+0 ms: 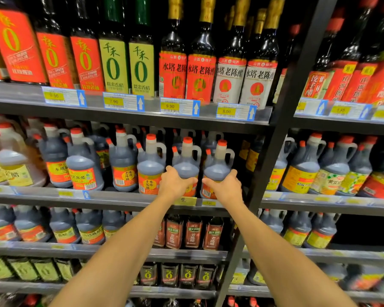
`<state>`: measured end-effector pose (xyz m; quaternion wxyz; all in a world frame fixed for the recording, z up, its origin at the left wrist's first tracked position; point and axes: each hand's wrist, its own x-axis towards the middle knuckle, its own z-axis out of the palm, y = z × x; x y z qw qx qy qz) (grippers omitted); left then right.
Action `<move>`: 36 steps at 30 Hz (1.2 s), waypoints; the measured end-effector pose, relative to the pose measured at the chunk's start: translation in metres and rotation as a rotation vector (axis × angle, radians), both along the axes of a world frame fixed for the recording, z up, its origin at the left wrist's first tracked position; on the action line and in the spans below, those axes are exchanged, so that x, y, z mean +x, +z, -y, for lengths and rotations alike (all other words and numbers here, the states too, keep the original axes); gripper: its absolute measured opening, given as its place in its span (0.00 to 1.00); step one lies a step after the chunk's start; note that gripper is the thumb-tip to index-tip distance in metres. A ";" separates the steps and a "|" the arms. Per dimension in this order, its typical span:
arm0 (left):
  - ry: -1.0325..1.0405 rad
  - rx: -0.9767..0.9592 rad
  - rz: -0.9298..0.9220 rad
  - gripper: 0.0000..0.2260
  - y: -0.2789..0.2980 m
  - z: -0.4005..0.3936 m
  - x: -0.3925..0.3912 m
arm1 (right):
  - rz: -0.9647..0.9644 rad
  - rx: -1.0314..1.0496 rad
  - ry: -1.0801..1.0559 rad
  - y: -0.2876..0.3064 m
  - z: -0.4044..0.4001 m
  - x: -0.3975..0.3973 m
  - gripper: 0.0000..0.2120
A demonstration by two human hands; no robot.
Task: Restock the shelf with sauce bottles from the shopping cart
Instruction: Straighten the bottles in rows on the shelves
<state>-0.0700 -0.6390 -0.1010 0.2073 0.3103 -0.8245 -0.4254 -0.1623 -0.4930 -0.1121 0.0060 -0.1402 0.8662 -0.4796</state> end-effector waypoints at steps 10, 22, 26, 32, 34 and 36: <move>0.007 0.004 0.004 0.43 -0.003 0.000 -0.003 | 0.001 0.009 0.003 0.000 0.001 0.000 0.48; 0.003 -0.008 -0.023 0.41 -0.010 -0.001 -0.002 | -0.002 0.001 0.017 -0.004 -0.003 0.000 0.49; 0.020 -0.018 -0.025 0.42 -0.013 -0.003 -0.001 | 0.004 -0.028 0.022 -0.005 -0.004 0.000 0.48; 0.024 -0.073 0.026 0.38 -0.022 -0.004 0.002 | 0.053 -0.004 0.063 -0.017 -0.007 0.002 0.37; 0.020 -0.091 0.045 0.37 -0.026 -0.002 0.003 | 0.042 0.019 0.067 -0.017 -0.009 0.001 0.35; 0.014 -0.101 0.054 0.36 -0.027 -0.001 0.004 | 0.038 0.029 0.071 -0.015 -0.010 0.000 0.34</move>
